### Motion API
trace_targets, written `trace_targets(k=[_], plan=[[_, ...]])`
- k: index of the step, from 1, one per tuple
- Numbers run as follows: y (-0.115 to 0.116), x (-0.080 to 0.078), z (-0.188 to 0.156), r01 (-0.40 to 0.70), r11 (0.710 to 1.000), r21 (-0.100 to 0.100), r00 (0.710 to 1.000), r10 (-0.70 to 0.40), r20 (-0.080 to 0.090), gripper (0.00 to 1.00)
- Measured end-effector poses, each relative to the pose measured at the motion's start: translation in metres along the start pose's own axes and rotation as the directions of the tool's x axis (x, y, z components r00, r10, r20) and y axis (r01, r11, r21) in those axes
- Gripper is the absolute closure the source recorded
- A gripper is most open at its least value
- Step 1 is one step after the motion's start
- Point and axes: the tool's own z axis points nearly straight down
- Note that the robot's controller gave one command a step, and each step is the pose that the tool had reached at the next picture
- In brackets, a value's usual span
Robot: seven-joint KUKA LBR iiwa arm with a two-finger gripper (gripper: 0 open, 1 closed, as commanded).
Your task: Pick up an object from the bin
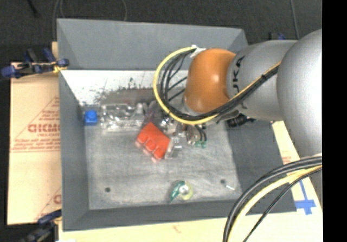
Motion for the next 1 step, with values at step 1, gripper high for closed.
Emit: trace_targets(k=[1], plan=[[0.0346, -0.0123, -0.0714, 0.007, 1.0, 0.001, 1.0, -0.007, 0.001, 1.0]])
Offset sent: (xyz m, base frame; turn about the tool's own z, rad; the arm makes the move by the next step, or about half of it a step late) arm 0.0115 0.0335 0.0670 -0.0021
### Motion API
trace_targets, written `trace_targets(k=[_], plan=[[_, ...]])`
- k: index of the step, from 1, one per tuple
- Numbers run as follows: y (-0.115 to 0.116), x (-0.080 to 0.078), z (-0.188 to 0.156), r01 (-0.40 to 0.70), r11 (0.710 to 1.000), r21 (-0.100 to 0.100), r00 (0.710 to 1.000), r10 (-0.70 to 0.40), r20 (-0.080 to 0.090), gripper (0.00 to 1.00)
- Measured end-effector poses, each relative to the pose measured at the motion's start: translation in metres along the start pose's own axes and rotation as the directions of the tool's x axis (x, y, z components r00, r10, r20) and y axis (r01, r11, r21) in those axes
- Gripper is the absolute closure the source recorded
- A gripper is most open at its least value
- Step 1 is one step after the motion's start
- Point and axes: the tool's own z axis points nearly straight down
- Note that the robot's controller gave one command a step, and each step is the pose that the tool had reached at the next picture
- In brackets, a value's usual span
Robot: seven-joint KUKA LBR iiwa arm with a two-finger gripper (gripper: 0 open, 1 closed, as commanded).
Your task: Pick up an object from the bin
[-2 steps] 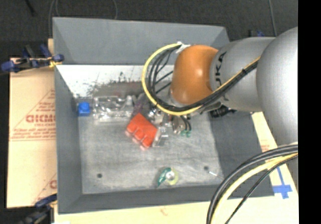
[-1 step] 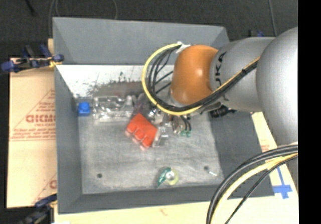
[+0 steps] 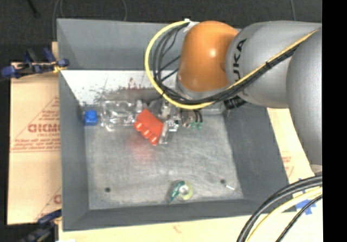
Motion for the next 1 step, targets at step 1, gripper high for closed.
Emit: trace_targets(k=[1], plan=[[0.0143, 0.0066, -0.0505, -0.026, 1.0, -0.002, 1.0, 0.026, 0.004, 1.0]])
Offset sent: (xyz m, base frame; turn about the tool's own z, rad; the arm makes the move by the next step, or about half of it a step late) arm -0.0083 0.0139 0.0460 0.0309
